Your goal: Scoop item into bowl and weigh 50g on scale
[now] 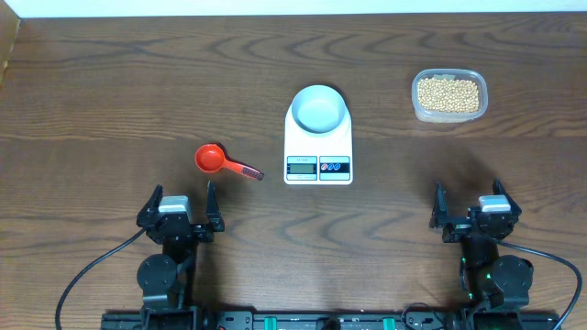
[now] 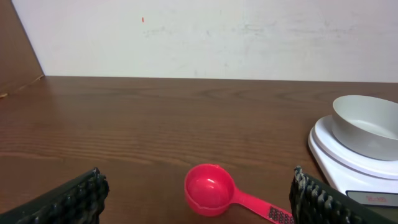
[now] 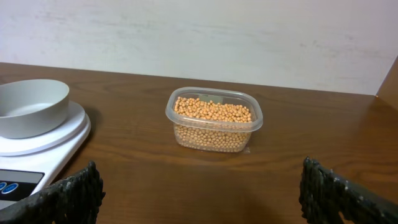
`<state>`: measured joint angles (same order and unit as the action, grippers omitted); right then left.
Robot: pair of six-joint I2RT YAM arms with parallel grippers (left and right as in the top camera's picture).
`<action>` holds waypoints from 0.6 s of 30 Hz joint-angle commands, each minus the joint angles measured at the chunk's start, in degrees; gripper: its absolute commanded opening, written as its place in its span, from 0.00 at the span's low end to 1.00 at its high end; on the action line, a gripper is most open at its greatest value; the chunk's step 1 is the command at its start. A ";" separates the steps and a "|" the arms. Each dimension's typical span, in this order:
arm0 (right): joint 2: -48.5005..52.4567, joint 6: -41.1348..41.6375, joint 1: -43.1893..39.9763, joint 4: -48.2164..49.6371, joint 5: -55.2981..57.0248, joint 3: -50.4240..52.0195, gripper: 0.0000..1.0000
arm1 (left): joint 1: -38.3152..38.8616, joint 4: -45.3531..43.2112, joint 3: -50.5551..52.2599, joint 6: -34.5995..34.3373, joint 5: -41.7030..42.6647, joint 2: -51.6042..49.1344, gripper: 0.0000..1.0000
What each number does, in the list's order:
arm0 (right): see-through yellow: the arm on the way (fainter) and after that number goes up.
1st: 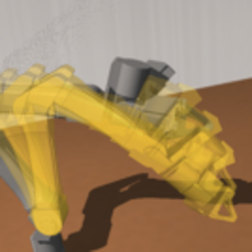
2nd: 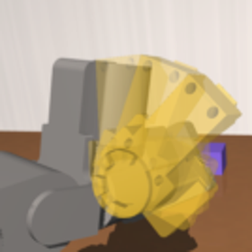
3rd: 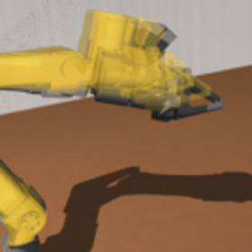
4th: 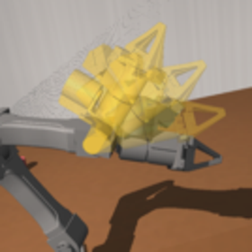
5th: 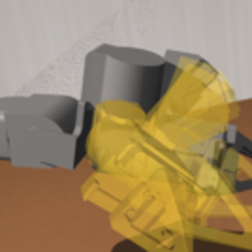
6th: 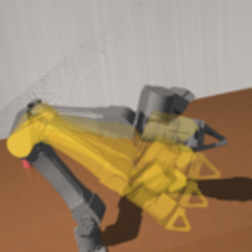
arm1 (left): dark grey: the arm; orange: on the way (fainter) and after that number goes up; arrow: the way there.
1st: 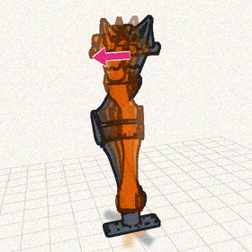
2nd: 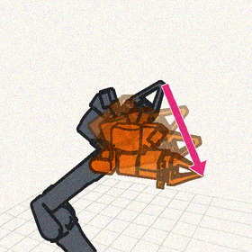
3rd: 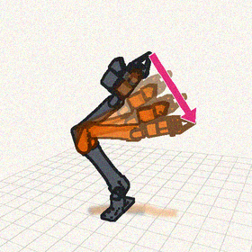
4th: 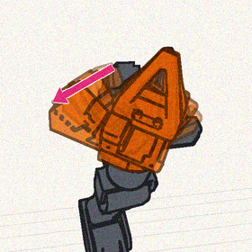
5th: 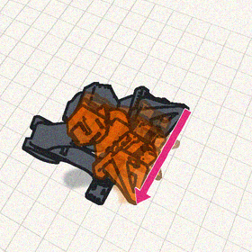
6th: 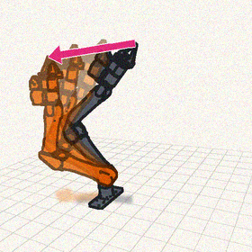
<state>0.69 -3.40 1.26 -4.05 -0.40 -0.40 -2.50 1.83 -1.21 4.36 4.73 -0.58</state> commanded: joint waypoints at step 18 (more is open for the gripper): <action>-0.35 -0.50 0.33 -0.22 0.24 0.09 0.99 | 0.22 1.95 0.98 0.33 0.35 -0.04 0.95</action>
<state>0.69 -3.40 1.26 -4.05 -0.40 -0.40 -2.50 1.83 -1.21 4.36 4.73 -0.60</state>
